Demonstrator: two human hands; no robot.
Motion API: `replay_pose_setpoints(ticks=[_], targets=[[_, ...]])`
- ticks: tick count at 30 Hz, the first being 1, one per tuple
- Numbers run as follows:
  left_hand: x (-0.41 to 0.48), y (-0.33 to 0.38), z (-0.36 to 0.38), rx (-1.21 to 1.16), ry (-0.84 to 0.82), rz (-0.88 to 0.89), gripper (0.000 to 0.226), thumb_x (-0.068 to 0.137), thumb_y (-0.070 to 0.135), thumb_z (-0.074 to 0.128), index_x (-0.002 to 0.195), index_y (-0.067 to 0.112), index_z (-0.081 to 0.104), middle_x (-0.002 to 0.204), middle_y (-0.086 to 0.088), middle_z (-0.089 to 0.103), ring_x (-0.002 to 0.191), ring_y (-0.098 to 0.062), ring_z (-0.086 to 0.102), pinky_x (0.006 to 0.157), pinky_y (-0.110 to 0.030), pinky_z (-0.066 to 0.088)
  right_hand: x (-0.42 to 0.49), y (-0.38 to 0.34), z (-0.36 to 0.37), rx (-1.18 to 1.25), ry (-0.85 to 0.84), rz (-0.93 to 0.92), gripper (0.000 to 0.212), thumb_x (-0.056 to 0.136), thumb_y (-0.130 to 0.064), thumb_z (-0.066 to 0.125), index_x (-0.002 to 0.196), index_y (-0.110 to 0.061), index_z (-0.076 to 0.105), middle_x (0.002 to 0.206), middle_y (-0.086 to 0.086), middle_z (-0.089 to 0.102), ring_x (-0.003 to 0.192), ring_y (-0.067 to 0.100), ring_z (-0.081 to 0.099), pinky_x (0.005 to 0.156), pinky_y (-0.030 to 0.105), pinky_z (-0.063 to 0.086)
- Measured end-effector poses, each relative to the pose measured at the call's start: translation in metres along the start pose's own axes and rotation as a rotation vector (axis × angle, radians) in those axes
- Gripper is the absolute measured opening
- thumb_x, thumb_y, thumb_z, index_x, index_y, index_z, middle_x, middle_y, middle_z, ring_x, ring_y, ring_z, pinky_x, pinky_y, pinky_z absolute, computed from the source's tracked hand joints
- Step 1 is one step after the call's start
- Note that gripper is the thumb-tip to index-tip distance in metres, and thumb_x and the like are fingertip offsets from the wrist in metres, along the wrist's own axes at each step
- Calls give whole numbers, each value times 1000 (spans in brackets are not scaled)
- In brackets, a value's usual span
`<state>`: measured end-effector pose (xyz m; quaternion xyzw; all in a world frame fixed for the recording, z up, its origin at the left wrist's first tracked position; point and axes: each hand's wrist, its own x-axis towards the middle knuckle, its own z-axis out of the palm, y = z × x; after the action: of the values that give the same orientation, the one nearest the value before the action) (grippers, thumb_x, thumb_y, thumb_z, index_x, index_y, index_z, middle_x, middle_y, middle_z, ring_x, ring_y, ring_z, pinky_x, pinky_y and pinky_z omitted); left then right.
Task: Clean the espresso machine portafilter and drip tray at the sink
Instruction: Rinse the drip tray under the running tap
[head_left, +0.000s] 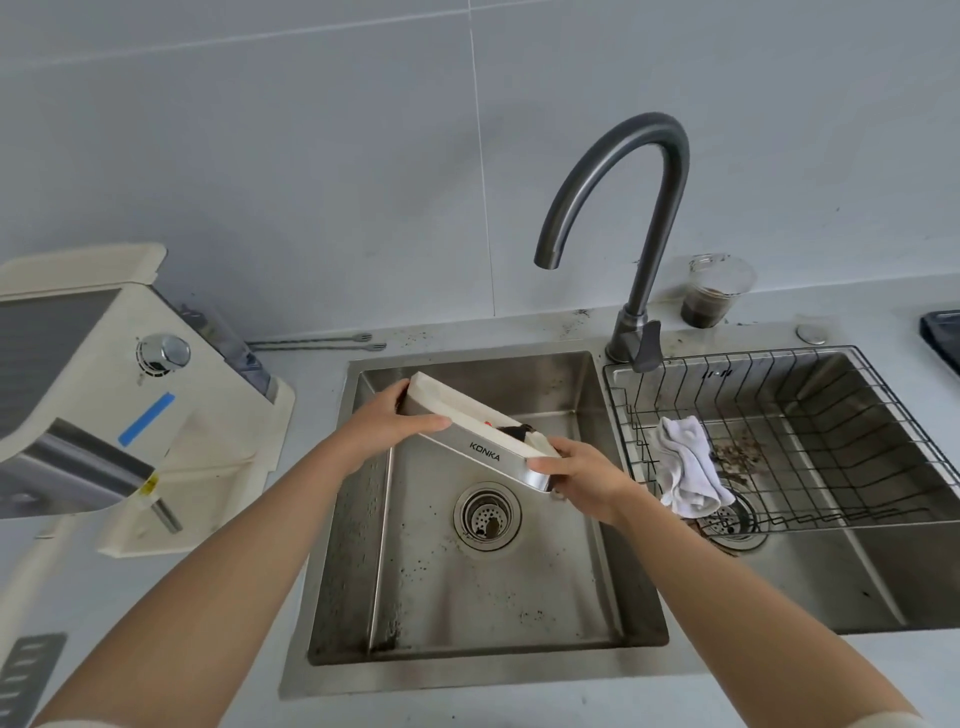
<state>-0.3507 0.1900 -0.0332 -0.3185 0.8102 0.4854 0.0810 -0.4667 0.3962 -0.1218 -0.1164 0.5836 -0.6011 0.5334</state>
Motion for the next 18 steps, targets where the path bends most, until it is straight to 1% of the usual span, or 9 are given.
replay_pose_setpoints(ticks=[2, 4, 6, 8, 11, 12, 15, 16, 18], targets=[[3, 5, 1, 15, 8, 4, 67, 82, 28, 67, 140, 18, 34, 118, 7, 45, 111, -13, 45, 89, -25, 34, -1, 2, -1, 26, 9, 31, 43, 64, -18, 67, 104, -4, 59, 90, 3, 63, 74, 11, 56, 56, 13, 44], [5, 11, 2, 21, 15, 8, 65, 82, 29, 67, 138, 17, 37, 120, 5, 48, 109, -13, 46, 89, -26, 35, 0, 5, -1, 56, 19, 57, 48, 62, -23, 73, 103, -4, 61, 90, 5, 63, 75, 14, 55, 62, 18, 40], [8, 14, 3, 28, 20, 7, 62, 82, 30, 67, 136, 17, 40, 121, 3, 50, 106, -13, 48, 90, -26, 37, -2, 8, -1, 95, 22, 89, 42, 60, -26, 76, 95, -6, 64, 86, 6, 60, 72, 15, 49, 64, 23, 33], [10, 18, 4, 43, 29, 9, 57, 82, 32, 66, 133, 17, 43, 116, 3, 52, 103, -14, 50, 89, -27, 39, -3, 12, 0, 145, 21, 104, 38, 62, -23, 78, 92, -5, 64, 86, 7, 58, 72, 15, 49, 66, 24, 34], [13, 24, 7, 60, 34, 13, 52, 83, 34, 65, 129, 17, 46, 112, 3, 53, 98, -14, 50, 83, -26, 39, -4, 18, 4, 217, 17, 112, 74, 38, -34, 90, 100, -4, 61, 86, 6, 62, 77, 16, 55, 70, 22, 43], [15, 25, 7, 65, 34, 12, 52, 83, 35, 64, 129, 16, 46, 111, 3, 53, 96, -14, 50, 82, -26, 39, -4, 19, 5, 253, 15, 120, 79, 36, -34, 91, 102, -3, 61, 88, 5, 64, 81, 16, 57, 73, 23, 46], [20, 30, 9, 83, 43, -1, 58, 82, 40, 64, 131, 16, 45, 111, 3, 53, 97, -14, 49, 83, -27, 38, -7, 21, 12, 349, 27, 138, 49, 62, -26, 76, 102, -2, 62, 96, 8, 63, 88, 18, 57, 82, 24, 49], [22, 31, 10, 93, 48, -10, 59, 82, 42, 64, 131, 17, 44, 113, 2, 53, 98, -14, 48, 83, -28, 38, -8, 21, 14, 374, 37, 141, 41, 66, -24, 71, 100, -3, 62, 96, 8, 62, 88, 18, 57, 78, 24, 51], [24, 33, 11, 117, 58, -36, 62, 81, 47, 63, 131, 16, 44, 119, 1, 54, 100, -14, 47, 83, -29, 36, -10, 20, 18, 406, 48, 154, 46, 61, -26, 76, 100, -5, 61, 94, 9, 61, 87, 18, 57, 65, 22, 56]])
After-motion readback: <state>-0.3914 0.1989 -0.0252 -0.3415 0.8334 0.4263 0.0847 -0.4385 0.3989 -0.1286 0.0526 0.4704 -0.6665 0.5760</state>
